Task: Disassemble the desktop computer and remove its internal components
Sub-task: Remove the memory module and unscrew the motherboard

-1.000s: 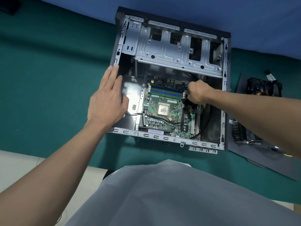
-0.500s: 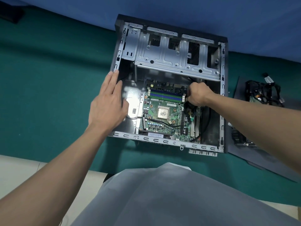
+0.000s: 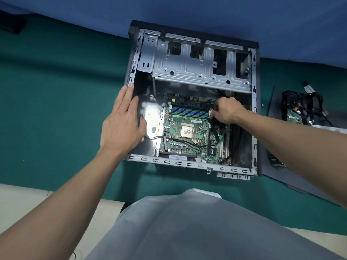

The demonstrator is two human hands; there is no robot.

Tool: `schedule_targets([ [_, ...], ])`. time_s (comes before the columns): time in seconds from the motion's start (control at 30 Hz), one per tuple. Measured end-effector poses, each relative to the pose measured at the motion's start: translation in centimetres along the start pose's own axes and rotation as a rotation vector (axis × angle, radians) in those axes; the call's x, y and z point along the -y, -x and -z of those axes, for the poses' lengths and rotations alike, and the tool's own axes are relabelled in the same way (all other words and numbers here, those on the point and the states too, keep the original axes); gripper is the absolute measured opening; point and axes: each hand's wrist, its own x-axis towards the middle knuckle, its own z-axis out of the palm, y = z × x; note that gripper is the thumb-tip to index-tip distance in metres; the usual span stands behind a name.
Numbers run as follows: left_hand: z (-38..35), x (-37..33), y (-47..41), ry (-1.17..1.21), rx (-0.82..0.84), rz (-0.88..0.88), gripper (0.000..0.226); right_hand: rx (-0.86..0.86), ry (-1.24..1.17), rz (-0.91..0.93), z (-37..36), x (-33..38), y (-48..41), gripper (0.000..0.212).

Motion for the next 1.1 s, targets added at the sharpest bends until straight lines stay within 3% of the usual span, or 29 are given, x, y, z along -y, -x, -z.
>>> schedule_targets([
  [0.07,0.01,0.03,0.01,-0.001,-0.001,0.000,0.048,-0.015,0.102,-0.032,-0.06,-0.08,0.13,0.042],
  [0.27,-0.08,0.06,0.02,0.002,-0.002,0.006,0.049,-0.011,0.031,-0.012,0.38,0.25,0.29,0.006],
  [0.33,-0.11,0.10,0.02,0.003,0.000,0.007,0.050,0.020,-0.023,-0.022,0.45,0.38,0.13,0.008],
  [0.43,-0.15,0.08,0.03,0.001,0.000,0.007,0.050,0.028,0.038,-0.050,0.22,0.28,0.13,0.040],
  [0.47,-0.13,0.09,0.00,0.001,-0.001,0.007,0.050,0.013,0.055,-0.061,0.26,0.29,0.23,0.041],
  [0.63,-0.22,0.13,-0.05,-0.001,-0.007,0.003,0.050,0.002,0.003,-0.054,0.47,0.28,0.32,0.005],
  [0.8,-0.23,0.15,-0.04,-0.005,-0.009,0.001,0.050,0.015,0.016,-0.066,0.09,0.06,0.32,0.034],
  [0.93,-0.18,0.13,-0.02,-0.005,-0.010,-0.002,0.050,-0.049,-0.008,-0.049,-0.05,0.16,0.51,0.009],
  [1.1,-0.16,0.10,-0.02,0.000,-0.008,-0.001,0.050,-0.030,-0.085,-0.046,0.10,0.42,0.32,0.022],
])
